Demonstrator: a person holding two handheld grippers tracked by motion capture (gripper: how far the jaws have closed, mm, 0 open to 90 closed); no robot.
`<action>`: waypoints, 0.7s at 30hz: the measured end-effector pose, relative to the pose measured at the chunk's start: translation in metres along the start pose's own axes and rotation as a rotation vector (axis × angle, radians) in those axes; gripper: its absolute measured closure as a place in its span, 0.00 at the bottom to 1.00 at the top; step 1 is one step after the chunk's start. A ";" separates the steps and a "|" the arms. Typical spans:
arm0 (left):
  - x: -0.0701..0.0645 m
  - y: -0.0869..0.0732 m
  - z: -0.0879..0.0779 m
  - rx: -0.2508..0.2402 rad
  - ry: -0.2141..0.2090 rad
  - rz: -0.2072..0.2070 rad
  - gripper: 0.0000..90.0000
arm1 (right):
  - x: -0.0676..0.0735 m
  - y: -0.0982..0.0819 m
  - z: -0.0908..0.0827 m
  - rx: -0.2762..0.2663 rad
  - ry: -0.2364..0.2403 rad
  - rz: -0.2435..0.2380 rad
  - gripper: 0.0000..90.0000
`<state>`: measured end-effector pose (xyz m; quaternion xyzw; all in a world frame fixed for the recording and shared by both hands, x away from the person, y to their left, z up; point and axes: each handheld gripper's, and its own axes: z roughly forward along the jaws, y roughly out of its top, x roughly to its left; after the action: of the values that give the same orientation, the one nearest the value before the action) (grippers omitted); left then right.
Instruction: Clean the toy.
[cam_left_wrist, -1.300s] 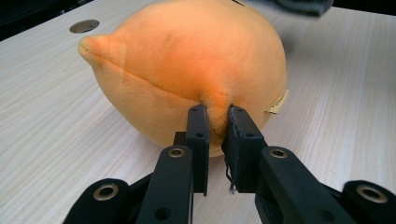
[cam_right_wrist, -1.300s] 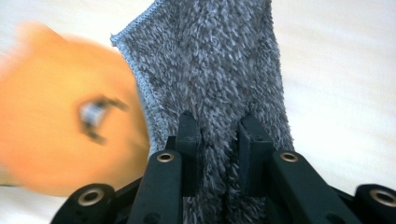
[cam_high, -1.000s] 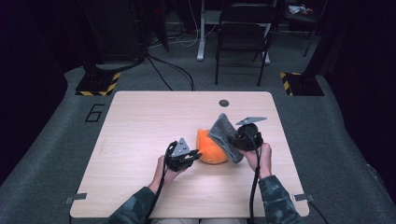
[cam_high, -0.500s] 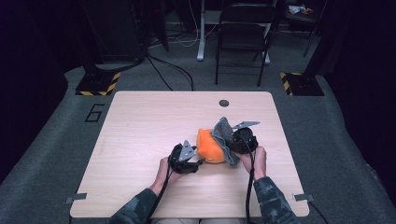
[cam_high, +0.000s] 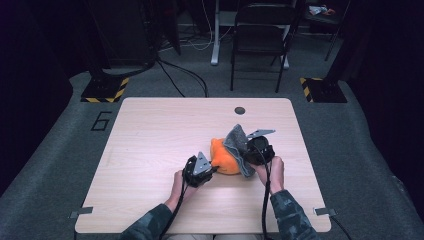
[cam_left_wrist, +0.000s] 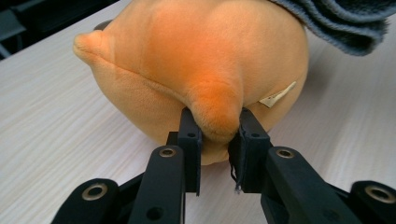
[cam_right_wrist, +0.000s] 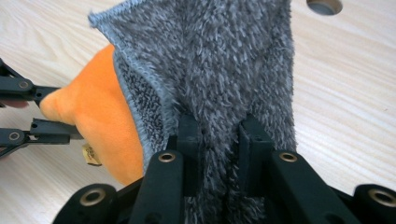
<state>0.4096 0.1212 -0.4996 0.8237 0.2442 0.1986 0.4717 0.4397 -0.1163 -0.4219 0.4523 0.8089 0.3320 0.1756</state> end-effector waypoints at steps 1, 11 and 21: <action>0.003 0.001 -0.002 -0.013 -0.023 -0.011 0.85 | -0.002 0.001 -0.003 -0.005 0.010 -0.005 0.82; 0.025 0.002 -0.013 -0.040 -0.192 -0.027 0.86 | 0.016 0.018 -0.031 -0.061 0.044 -0.057 0.82; 0.025 0.000 -0.011 -0.007 -0.156 -0.025 0.84 | 0.046 0.013 -0.002 0.002 0.028 -0.177 0.82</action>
<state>0.4241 0.1433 -0.4916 0.8320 0.2163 0.1289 0.4944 0.4222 -0.0736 -0.4111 0.3747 0.8483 0.3208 0.1926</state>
